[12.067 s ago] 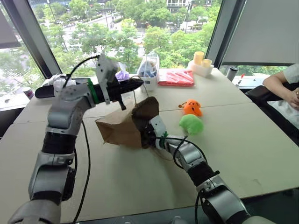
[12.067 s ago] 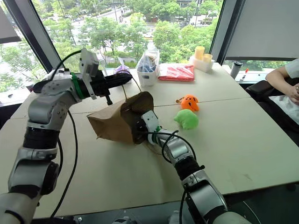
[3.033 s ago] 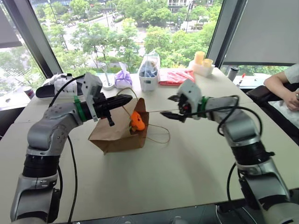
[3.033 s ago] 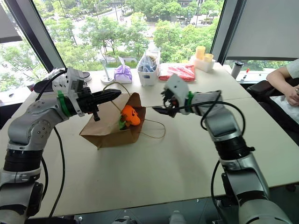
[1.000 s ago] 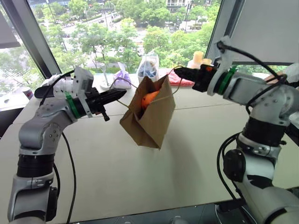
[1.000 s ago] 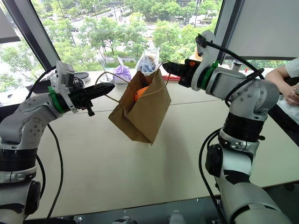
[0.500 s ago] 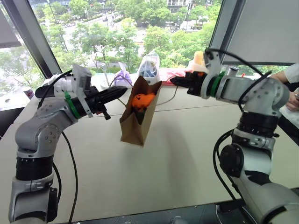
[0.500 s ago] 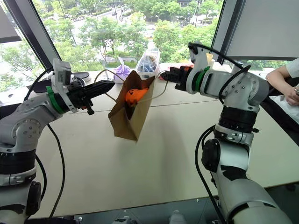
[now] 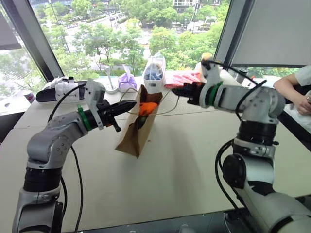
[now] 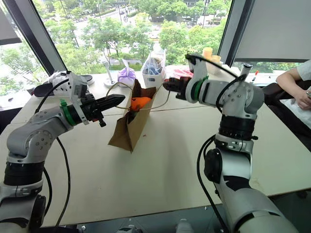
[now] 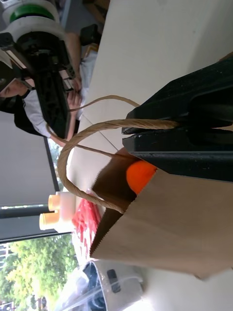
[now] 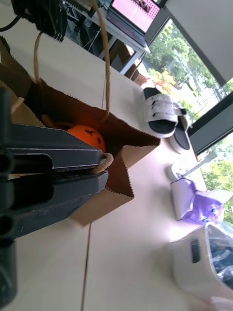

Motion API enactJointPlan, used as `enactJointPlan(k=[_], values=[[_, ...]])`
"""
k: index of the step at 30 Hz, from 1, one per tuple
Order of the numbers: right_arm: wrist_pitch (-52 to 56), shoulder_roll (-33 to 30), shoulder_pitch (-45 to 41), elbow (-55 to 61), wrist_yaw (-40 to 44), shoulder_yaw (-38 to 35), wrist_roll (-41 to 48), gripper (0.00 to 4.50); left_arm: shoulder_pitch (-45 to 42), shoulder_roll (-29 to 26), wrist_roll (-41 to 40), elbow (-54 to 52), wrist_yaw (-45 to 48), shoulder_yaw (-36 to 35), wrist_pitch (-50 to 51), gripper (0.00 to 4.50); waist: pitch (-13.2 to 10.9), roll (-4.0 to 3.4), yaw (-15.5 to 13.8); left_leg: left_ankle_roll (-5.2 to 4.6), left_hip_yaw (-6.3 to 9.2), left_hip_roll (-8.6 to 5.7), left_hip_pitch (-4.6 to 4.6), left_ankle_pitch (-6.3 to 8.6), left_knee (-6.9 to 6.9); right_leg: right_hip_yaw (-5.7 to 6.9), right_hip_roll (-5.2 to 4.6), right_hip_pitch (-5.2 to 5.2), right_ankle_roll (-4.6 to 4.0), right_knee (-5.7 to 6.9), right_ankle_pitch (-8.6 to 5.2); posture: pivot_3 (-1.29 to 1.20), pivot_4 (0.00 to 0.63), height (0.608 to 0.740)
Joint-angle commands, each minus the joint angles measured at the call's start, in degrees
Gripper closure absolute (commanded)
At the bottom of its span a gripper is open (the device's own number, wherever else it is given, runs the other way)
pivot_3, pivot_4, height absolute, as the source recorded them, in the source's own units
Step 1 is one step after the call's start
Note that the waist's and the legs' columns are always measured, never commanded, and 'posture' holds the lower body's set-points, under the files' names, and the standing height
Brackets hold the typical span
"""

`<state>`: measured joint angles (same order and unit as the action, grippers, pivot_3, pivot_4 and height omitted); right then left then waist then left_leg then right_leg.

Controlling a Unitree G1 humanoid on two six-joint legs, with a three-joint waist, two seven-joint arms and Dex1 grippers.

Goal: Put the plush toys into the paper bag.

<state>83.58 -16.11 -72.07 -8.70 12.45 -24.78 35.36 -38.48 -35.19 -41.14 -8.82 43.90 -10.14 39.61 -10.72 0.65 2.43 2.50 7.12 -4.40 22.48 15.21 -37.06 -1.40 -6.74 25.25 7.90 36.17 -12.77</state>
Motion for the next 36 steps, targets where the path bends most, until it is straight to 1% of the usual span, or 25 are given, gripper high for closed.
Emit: enactJointPlan(k=[1, 10, 14, 17, 18, 20, 21, 22, 24, 25, 26, 27, 28, 29, 33, 36], values=[[0.68, 0.21, -1.96, 1.57, -0.52, -1.21, 1.27, 4.45, -1.22, -0.95, -1.68, -1.29, 0.44, -1.72, 0.65, 4.50, 0.00, 0.00, -0.04, -0.02, 0.00, 0.00, 0.00, 0.01, 0.00, 0.00, 0.00, -0.01, 0.00, -0.01, 0.00, 0.00, 0.150, 0.740], [0.58, 0.73, 0.24, 0.36, -0.62, 0.11, 0.16, 4.45, -0.66, -0.63, -1.79, -2.44, 0.18, -0.23, 1.64, 4.50, 0.00, 0.00, 0.09, -0.03, -0.01, -0.01, 0.00, 0.02, 0.01, 0.00, 0.00, 0.00, 0.00, 0.00, 0.00, 0.00, 0.150, 0.740], [0.02, 1.38, 1.22, -1.30, -2.12, -0.41, -0.95, 4.45, 0.61, -1.79, 4.08, -0.97, 0.17, 2.76, -1.36, 4.50, 0.00, 0.00, 0.10, -0.03, -0.02, -0.01, 0.00, 0.02, 0.01, 0.00, 0.00, 0.01, 0.00, 0.01, 0.00, 0.00, 0.150, 0.740], [-1.09, 0.62, 1.43, -1.90, -1.57, 0.63, -1.27, 4.45, 0.37, -1.76, 5.02, 0.03, 0.89, 2.95, -2.03, 4.50, 0.00, 0.00, 0.10, 0.00, -0.03, -0.01, 0.00, 0.00, 0.01, 0.00, 0.00, 0.01, 0.00, 0.01, 0.00, 0.00, 0.150, 0.740], [-1.28, 0.45, 1.36, -2.09, -1.53, 0.60, -1.33, 4.20, 0.20, -1.92, 5.24, 0.31, 0.98, 2.73, -2.03, 4.24, 0.00, 0.00, 0.10, 0.00, -0.03, -0.01, 0.00, 0.00, 0.01, 0.00, 0.00, 0.01, 0.00, 0.00, 0.00, 0.00, 0.150, 0.740], [-1.43, 0.03, 1.18, -2.01, -1.09, 0.44, -0.98, 3.54, -0.07, -2.37, 5.39, 0.68, 1.40, 2.22, -1.79, 3.65, 0.00, 0.00, 0.10, -0.01, -0.03, -0.01, 0.00, 0.01, 0.01, 0.00, 0.00, 0.02, 0.00, 0.01, 0.00, 0.00, 0.150, 0.740], [-1.22, -0.14, 1.04, -1.63, -0.90, 0.31, -0.67, 3.18, -0.16, -2.75, 5.30, 0.79, 1.78, 1.80, -1.62, 3.27, 0.00, 0.00, 0.10, -0.01, -0.03, -0.01, 0.00, 0.01, 0.01, 0.00, 0.00, 0.01, 0.00, 0.01, 0.00, 0.00, 0.150, 0.740], [-0.94, -0.39, 0.89, -0.98, -0.57, 0.30, -0.28, 2.61, -0.35, -3.18, 5.09, 0.92, 1.96, 1.14, -1.44, 2.71, 0.00, 0.00, 0.11, -0.01, -0.03, -0.01, 0.00, 0.01, 0.01, 0.00, 0.00, 0.02, 0.00, 0.00, 0.00, 0.00, 0.150, 0.740], [-0.19, -0.74, 0.49, -0.15, -0.33, 0.07, 0.21, 1.60, -1.00, -3.83, 4.31, 1.16, 1.63, -0.40, -0.91, 1.78, 0.00, 0.00, 0.10, -0.04, -0.03, -0.01, 0.00, 0.02, 0.01, 0.00, 0.00, 0.02, 0.00, 0.01, 0.00, 0.00, 0.150, 0.740], [0.12, -0.92, 0.39, 0.10, -0.23, -0.04, 0.36, 1.00, -1.24, -3.98, 4.00, 1.18, 1.36, -1.00, -0.68, 1.23, 0.00, 0.00, 0.10, -0.06, -0.02, 0.00, 0.00, 0.03, 0.01, 0.00, 0.00, 0.02, 0.00, 0.01, 0.00, 0.00, 0.150, 0.740], [0.37, -1.16, 0.31, 0.37, -0.03, -0.10, 0.53, 0.64, -1.59, -4.15, 3.48, 1.14, 1.15, -1.70, -0.30, 0.91, 0.00, 0.00, 0.11, -0.06, -0.02, 0.00, 0.00, 0.04, 0.01, 0.00, 0.00, 0.02, 0.00, 0.00, 0.00, 0.00, 0.150, 0.740], [0.74, -1.51, 0.20, 0.74, 0.27, -0.26, 0.83, 0.14, -1.93, -4.41, 2.72, 1.09, 1.02, -2.60, 0.29, 0.42, 0.00, 0.00, 0.10, -0.07, -0.02, 0.00, 0.00, 0.04, 0.01, 0.00, 0.00, 0.02, 0.00, 0.01, 0.00, 0.00, 0.150, 0.740], [1.22, -1.94, 0.08, 1.08, 0.52, -0.50, 1.12, 0.02, -2.22, -4.82, 2.05, 1.02, 1.04, -3.40, 0.91, 0.14, 0.00, 0.00, 0.10, -0.06, -0.02, 0.00, 0.00, 0.03, 0.01, 0.00, 0.00, 0.02, 0.00, 0.00, 0.00, 0.00, 0.150, 0.740], [1.70, -2.38, 0.06, 1.46, 0.72, -0.73, 1.41, 0.00, -2.34, -5.19, 1.51, 0.86, 1.06, -4.05, 1.43, 0.05, 0.00, 0.00, 0.10, -0.07, -0.02, 0.00, 0.00, 0.04, 0.01, 0.00, 0.00, 0.02, 0.00, 0.01, 0.00, 0.00, 0.150, 0.740], [3.54, -4.34, 0.38, 2.72, 1.90, -1.53, 2.44, 0.00, -1.79, -6.41, -1.12, 0.04, 0.90, -6.00, 4.06, 0.05, 0.00, 0.00, 0.10, -0.08, -0.02, 0.00, 0.00, 0.04, 0.02, 0.00, -0.01, 0.02, 0.00, 0.00, 0.00, 0.00, 0.150, 0.740], [4.88, -6.35, 1.01, 4.31, 3.16, -1.64, 3.38, 0.00, 0.15, -7.87, -2.55, -1.05, 1.20, -7.39, 5.95, 0.05, 0.00, 0.00, 0.10, -0.09, -0.02, 0.00, 0.00, 0.05, 0.01, 0.00, 0.00, 0.00, 0.00, 0.00, 0.00, 0.00, 0.150, 0.740]])
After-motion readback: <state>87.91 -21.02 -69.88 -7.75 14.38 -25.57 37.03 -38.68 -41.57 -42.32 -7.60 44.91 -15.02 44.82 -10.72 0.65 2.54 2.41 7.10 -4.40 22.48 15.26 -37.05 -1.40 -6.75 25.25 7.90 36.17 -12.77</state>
